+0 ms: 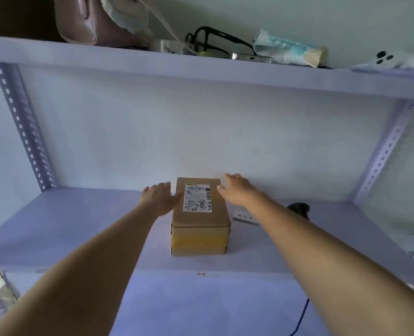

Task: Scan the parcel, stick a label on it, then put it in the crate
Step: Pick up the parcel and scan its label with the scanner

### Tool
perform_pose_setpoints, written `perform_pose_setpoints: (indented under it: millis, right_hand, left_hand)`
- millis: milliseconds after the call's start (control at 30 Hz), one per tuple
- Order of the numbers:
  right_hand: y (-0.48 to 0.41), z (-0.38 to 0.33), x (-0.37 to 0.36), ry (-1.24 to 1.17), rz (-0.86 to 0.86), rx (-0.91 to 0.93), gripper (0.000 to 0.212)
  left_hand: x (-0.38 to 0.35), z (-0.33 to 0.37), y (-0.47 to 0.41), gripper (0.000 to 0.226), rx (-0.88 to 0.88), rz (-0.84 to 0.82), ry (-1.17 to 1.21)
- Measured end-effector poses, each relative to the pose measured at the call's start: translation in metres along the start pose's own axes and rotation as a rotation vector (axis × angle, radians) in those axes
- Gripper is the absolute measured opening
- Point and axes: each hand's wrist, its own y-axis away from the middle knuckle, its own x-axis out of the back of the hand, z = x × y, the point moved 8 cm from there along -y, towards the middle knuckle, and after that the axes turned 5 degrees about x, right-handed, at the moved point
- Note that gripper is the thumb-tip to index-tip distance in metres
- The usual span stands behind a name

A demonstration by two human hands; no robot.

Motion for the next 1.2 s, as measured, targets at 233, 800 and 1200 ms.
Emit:
perform_pose_setpoints:
  millis: [233,800,1200]
  right_hand:
    - [0.012,0.023,-0.084,-0.828,-0.008,-0.276,0.066]
    - [0.040,0.029,-0.117,-1.321,0.176,-0.225,0.023]
    - [0.056,0.027,-0.114,-1.349,0.191,-0.039,0.026]
  left_hand:
    - [-0.076,-0.007,0.019,0.050,0.243,-0.388,0.961]
    - [-0.111,-0.004,0.048,0.050,0.039,-0.551,1.507]
    - [-0.112,-0.017,0.049,0.057,-0.103,-0.412,1.439]
